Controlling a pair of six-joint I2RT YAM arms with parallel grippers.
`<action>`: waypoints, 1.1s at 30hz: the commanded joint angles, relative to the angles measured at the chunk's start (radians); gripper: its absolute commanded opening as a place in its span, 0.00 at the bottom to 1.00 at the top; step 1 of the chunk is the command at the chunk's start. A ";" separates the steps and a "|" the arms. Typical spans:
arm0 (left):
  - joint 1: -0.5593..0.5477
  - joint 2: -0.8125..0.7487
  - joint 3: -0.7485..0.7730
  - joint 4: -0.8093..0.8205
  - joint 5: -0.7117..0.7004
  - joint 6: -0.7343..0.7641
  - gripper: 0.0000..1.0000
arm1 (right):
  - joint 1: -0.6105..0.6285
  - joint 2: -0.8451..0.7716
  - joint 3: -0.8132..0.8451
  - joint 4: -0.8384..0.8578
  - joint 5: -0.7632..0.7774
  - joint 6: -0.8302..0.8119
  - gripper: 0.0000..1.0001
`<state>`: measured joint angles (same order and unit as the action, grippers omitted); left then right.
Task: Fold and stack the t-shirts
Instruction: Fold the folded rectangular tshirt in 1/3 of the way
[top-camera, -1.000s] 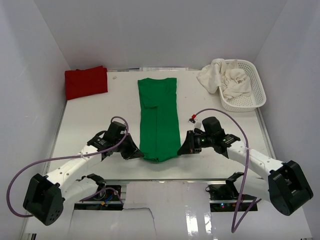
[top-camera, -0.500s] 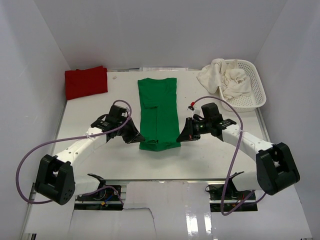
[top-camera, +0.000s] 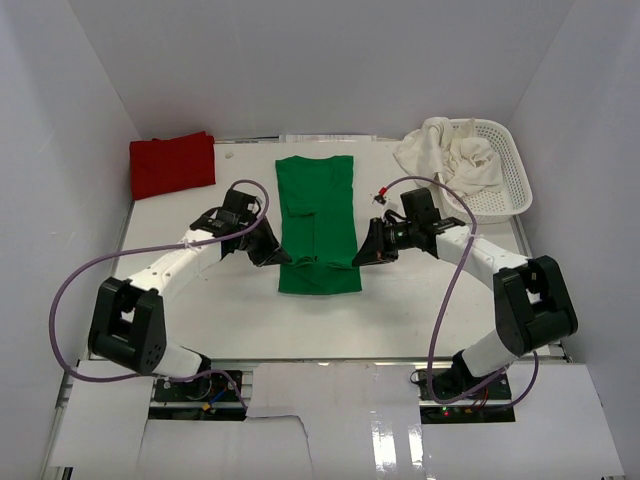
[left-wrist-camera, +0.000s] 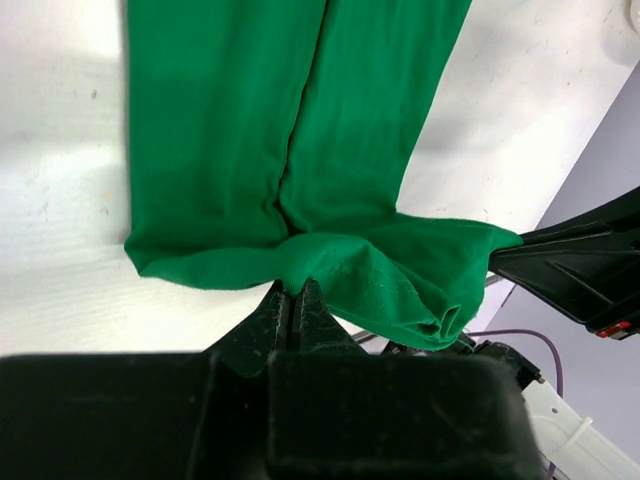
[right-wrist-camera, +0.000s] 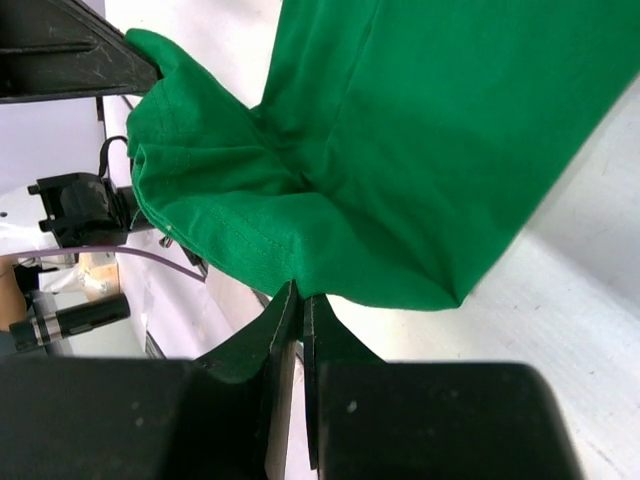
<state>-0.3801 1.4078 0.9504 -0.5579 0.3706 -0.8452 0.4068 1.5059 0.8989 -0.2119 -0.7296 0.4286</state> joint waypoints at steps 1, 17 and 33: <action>0.017 0.045 0.082 0.019 -0.016 0.041 0.00 | -0.016 0.039 0.072 -0.014 -0.030 -0.045 0.08; 0.084 0.178 0.223 0.033 -0.019 0.081 0.00 | -0.049 0.218 0.290 -0.072 -0.024 -0.103 0.08; 0.098 0.319 0.335 0.059 -0.030 0.081 0.00 | -0.072 0.344 0.432 -0.095 0.009 -0.105 0.08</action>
<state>-0.2893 1.7309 1.2434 -0.5209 0.3534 -0.7673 0.3462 1.8412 1.2739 -0.3004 -0.7208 0.3325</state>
